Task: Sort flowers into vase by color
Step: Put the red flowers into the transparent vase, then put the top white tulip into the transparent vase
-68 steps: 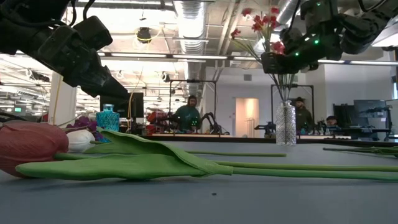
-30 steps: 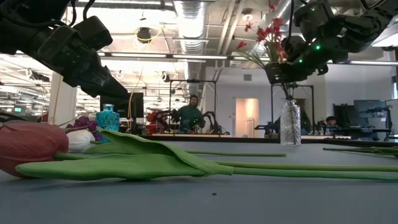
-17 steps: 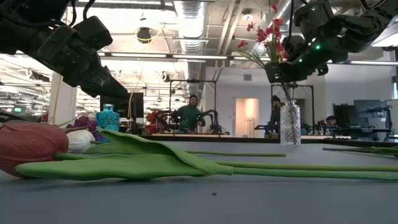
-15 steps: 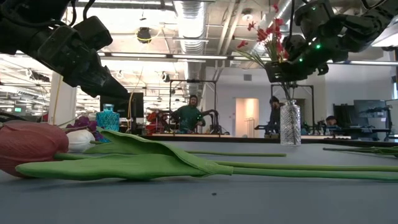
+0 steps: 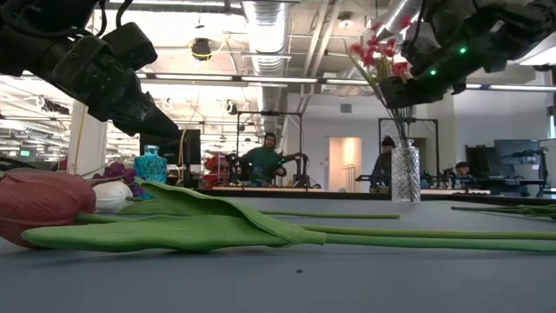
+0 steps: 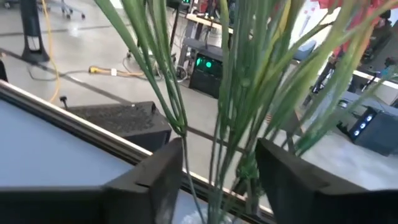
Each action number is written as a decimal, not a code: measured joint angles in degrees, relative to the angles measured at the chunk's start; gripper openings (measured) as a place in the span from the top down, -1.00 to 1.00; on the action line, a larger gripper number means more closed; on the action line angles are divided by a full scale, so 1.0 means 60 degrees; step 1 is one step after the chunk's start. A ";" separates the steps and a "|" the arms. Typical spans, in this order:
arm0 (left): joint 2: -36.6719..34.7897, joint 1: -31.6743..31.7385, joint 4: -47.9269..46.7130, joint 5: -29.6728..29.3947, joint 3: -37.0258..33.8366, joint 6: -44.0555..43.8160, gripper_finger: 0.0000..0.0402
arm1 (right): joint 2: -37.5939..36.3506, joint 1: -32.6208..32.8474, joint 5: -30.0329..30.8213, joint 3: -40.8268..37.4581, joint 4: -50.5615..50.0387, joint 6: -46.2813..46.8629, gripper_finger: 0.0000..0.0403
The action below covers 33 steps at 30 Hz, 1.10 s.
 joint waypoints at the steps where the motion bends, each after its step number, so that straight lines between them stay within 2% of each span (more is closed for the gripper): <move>1: 0.0000 0.0004 0.0000 0.0000 0.0000 0.0000 0.39 | -0.0079 0.0035 0.0004 0.0000 -0.0148 -0.0007 -0.22; 5: 0.0000 0.0001 0.0000 0.0000 0.0000 0.0000 0.39 | -0.0421 0.0109 -0.0002 0.0224 -0.1208 -0.0093 -0.32; 9: 0.0000 0.0001 0.0000 0.0000 0.0000 -0.0004 0.39 | -0.0634 0.0101 -0.0412 0.0915 -0.3319 0.0413 -0.33; 13: -0.0002 0.0000 0.0000 0.0001 0.0000 -0.0019 0.39 | -0.0630 0.0101 -0.1775 0.1862 -0.5779 0.1489 -0.33; 18: -0.0001 0.0002 0.0004 0.0004 0.0000 -0.0205 0.39 | -0.0552 0.0119 -0.4492 0.2790 -0.7958 0.2210 -0.33; 21: 0.0000 0.0003 0.0014 0.0004 0.0000 -0.0245 0.39 | -0.0552 0.0364 -0.5805 0.3180 -0.8689 0.2643 -0.33; 26: -0.0003 0.0000 0.0220 0.0262 0.0000 -0.0320 0.39 | -0.0552 0.1467 -0.7137 0.3439 -0.9142 0.3284 -0.33; 31: -0.0004 -0.0004 0.0335 0.0775 0.0000 -0.0427 0.39 | -0.0133 0.3346 -0.7313 0.3439 -0.8834 0.4260 -0.33; 33: -0.0004 -0.0004 0.0339 0.0769 0.0000 -0.0430 0.39 | 0.0399 0.4156 -0.7236 0.3389 -0.8130 0.4468 -0.33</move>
